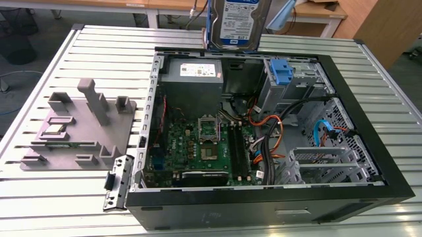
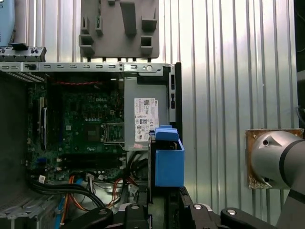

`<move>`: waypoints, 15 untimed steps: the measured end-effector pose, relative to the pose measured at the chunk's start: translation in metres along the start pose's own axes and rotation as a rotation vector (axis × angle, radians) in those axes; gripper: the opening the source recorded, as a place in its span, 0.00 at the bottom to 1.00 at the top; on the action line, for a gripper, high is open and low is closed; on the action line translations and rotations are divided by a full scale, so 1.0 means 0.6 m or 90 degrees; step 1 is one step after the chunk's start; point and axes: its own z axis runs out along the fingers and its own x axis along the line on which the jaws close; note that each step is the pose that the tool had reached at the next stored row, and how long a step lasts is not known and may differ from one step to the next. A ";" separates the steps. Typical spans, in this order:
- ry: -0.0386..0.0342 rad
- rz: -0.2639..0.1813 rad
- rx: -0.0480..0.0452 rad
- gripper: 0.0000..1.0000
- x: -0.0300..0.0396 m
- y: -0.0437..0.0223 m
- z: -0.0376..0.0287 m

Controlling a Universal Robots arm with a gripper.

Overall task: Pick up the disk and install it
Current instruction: 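Pick up the disk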

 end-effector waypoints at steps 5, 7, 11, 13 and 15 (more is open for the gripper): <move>0.0000 0.000 0.0000 0.35 0.018 -0.001 -0.001; 0.0000 0.000 0.0000 0.35 0.029 -0.002 -0.002; 0.0000 0.000 0.0000 0.35 0.052 -0.003 -0.003; 0.0000 0.000 0.0000 0.35 0.063 -0.003 -0.004; -0.0001 0.000 0.0000 0.35 0.075 -0.004 -0.004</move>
